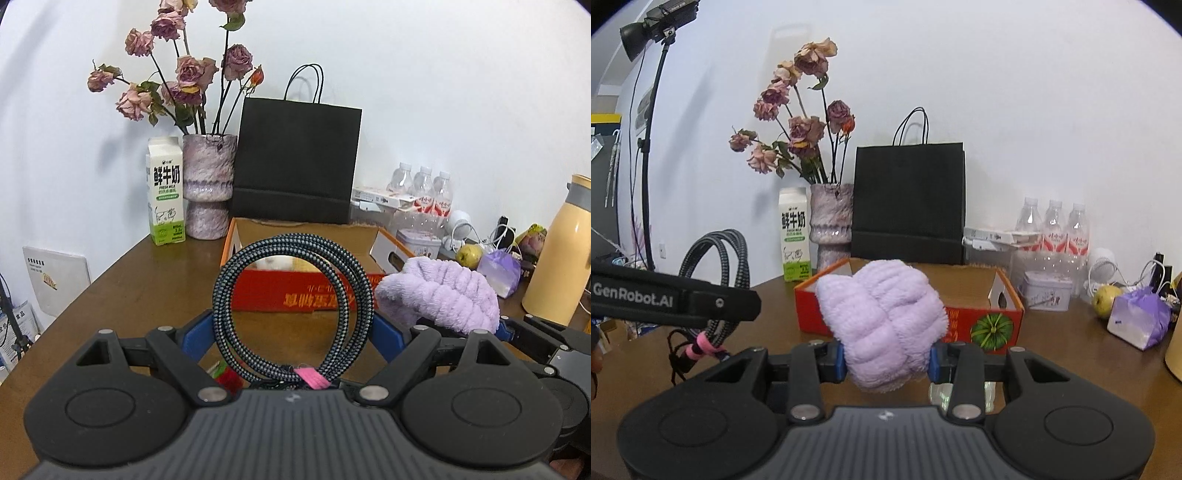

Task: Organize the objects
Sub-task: 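Lift the cable and headband and carry them toward the red box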

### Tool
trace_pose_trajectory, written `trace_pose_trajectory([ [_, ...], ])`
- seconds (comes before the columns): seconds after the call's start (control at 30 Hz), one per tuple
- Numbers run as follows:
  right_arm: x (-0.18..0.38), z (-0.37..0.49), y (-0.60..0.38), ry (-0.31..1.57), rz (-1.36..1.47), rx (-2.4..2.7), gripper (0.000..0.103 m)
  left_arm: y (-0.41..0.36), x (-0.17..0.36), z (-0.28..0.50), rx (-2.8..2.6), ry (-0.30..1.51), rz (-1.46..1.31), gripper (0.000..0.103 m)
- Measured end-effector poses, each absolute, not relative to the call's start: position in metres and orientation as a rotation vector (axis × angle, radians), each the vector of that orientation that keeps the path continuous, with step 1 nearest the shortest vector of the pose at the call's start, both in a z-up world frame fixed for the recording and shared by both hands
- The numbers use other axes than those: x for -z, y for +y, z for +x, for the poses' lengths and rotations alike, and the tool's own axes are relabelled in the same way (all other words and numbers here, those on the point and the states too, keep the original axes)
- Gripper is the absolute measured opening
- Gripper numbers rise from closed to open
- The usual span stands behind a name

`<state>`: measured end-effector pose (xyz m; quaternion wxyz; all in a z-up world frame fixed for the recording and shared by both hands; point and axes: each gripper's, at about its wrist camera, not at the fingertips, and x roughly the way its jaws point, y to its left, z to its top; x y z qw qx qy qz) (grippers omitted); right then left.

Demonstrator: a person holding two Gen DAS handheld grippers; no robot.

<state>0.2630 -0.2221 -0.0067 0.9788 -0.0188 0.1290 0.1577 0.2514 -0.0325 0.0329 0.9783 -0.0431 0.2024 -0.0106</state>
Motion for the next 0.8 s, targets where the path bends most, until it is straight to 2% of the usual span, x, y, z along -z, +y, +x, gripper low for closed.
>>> trace_pose_trajectory([
  [0.8,-0.015,0.340,-0.219,0.214,0.005,-0.284,0.038,-0.045,-0.057,0.334,-0.029,0.378,-0.150,0.088],
])
